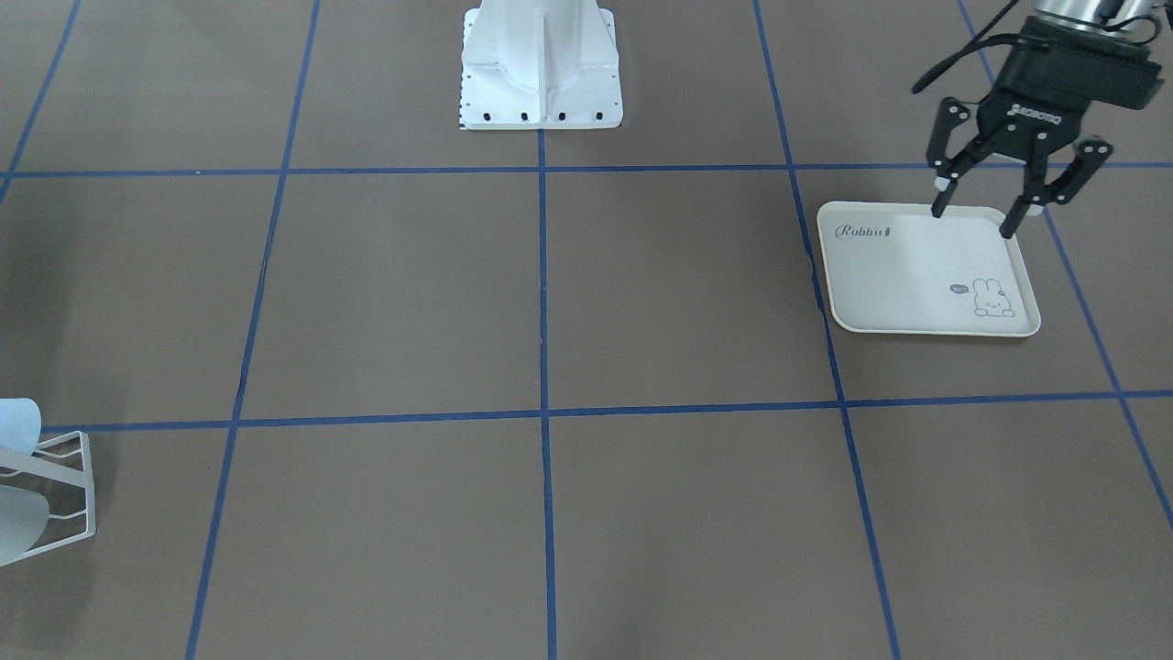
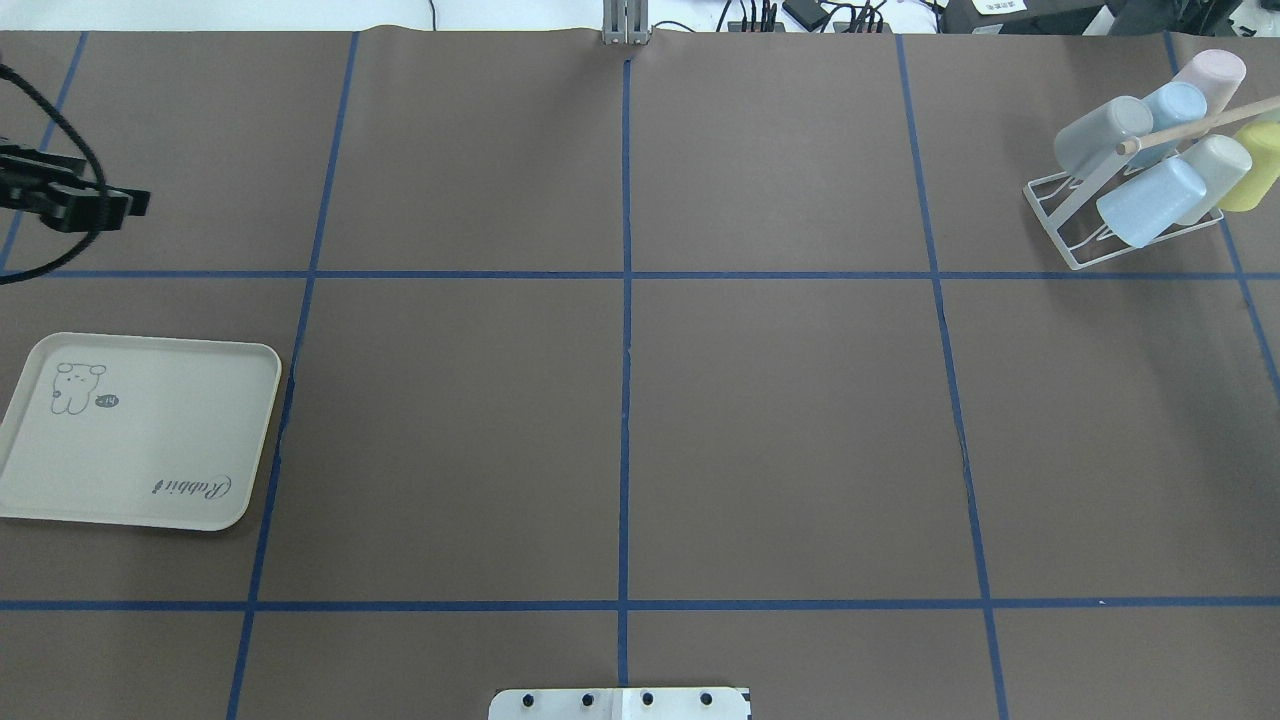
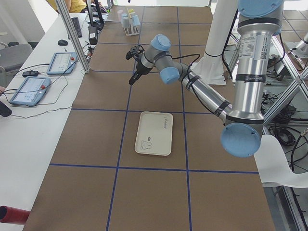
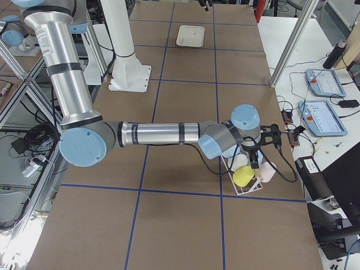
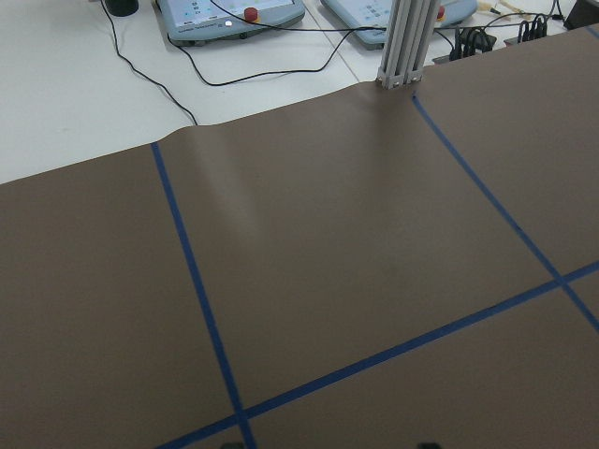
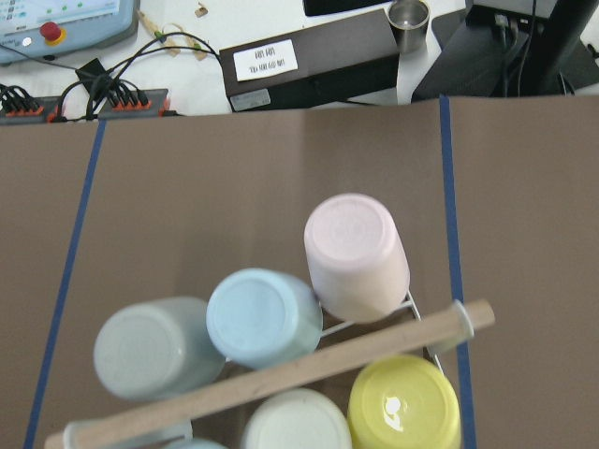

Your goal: Transfer IKEA cup to right arm and place on rack

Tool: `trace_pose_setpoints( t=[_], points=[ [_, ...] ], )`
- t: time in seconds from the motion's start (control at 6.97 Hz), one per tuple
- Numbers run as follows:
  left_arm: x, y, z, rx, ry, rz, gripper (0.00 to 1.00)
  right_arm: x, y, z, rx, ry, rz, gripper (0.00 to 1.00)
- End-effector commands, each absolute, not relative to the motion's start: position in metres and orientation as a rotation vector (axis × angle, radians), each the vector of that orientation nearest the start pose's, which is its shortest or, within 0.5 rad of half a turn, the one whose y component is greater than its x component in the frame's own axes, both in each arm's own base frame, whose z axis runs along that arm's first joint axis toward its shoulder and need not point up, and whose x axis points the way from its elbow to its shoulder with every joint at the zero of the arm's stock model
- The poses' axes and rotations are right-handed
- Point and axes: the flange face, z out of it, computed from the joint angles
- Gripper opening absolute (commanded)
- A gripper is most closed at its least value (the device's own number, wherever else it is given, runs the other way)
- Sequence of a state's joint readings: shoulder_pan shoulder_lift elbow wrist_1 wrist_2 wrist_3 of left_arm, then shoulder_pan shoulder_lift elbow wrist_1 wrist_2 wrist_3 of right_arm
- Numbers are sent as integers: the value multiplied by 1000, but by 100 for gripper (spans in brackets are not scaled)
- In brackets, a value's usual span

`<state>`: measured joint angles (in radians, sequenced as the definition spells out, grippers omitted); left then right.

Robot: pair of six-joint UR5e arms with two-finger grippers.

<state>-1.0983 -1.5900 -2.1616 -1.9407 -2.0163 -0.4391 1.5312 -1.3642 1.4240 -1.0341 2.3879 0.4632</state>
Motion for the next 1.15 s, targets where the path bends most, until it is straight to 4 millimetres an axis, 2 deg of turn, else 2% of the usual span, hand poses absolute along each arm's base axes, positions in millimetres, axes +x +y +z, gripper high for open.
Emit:
trace_pose_setpoints(
  t=[0.0,0.14,0.29,0.43,0.57,0.72,0.86,1.0],
  points=[
    [40,-473,413,618,760,335,74,40,-526,602,283,-932,47,100],
    [8,-485,443,617,706,338,97,45,-524,611,253,-908,-16,100],
    [-13,-487,458,591,678,322,99,65,-520,618,239,-876,-77,100],
    [-23,-488,474,541,668,300,99,79,-515,613,205,-853,-118,100],
    [-23,-480,489,471,674,278,99,77,-508,599,166,-810,-142,100],
    [-25,-480,508,395,702,249,99,67,-489,620,89,-773,-149,100],
    [-21,-483,509,320,736,220,100,60,-483,625,53,-786,-149,100],
    [-22,-489,519,278,736,205,99,59,-482,605,18,-799,-134,100]
  ],
)
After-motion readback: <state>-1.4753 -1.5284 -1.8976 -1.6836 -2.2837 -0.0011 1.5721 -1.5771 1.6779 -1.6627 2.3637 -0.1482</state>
